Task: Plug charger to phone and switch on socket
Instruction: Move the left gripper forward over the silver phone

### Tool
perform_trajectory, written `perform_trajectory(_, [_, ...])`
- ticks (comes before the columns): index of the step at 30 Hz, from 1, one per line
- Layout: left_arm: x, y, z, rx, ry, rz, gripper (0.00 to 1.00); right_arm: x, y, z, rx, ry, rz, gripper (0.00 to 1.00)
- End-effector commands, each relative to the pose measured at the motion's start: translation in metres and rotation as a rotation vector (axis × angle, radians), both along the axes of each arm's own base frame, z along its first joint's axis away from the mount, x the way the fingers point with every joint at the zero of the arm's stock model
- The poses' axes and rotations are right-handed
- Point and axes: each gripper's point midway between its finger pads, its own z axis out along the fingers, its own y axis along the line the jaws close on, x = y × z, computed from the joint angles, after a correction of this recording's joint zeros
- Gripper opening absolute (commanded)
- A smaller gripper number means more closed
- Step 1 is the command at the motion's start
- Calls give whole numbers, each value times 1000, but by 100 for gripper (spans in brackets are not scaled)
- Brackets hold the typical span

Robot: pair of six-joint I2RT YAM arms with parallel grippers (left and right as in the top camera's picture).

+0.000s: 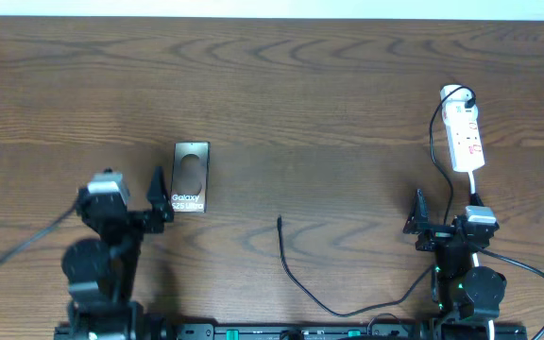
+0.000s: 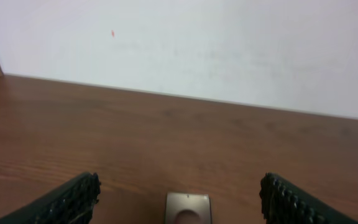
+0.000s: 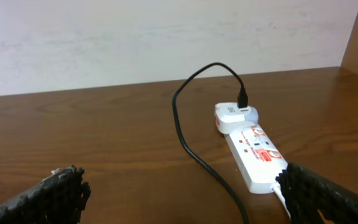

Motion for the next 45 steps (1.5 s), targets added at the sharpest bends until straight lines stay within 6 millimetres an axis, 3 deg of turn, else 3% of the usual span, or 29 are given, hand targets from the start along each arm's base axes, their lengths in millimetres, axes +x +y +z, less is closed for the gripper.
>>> perform_trajectory(1, [15, -1, 19, 3, 73, -21, 85, -1, -3, 0, 12, -1, -18, 99])
perform_trajectory(8, [46, 2, -2, -24, 476, -29, 85, -1, -3, 0, 12, -1, -18, 99])
perform_trajectory(14, [52, 3, -33, -61, 802, -32, 85, -1, -3, 0, 12, -1, -18, 99])
perform_trajectory(19, [56, 3, -56, -71, 890, -33, 85, -1, -4, 0, 11, -1, -19, 99])
perform_trajectory(25, [57, 3, -67, -75, 931, -34, 85, -1, -4, 0, 11, -1, -19, 99])
perform_trajectory(26, [57, 3, -67, -75, 931, -34, 73, -1, -4, 0, 12, -1, -19, 99])
perform_trajectory(27, [57, 3, -67, -75, 931, -34, 37, -1, -3, 0, 12, -1, -18, 99])
perform_trajectory(28, [57, 3, -67, -75, 932, -34, 19, -1, -3, 0, 12, -1, -18, 99])
perform_trajectory(29, [57, 3, -67, -76, 933, -33, 14, -1, -3, 0, 12, -1, -18, 99])
perform_trajectory(30, [57, 3, -67, -76, 933, -33, 28, -1, -4, 0, 11, -1, -19, 99])
perform_trajectory(31, [56, 3, -68, -77, 936, -34, 74, -1, -3, 0, 12, -1, -18, 99])
perform_trajectory(32, [55, 2, -68, -79, 941, -34, 99, -1, -3, 0, 12, -1, -18, 99])
perform_trajectory(41, [48, -19, -73, -57, 981, -98, 100, -1, -4, 0, 12, -1, -19, 99])
perform_trajectory(45, [45, -26, -86, -35, 1036, -115, 100, -1, -3, 0, 11, -1, -18, 99])
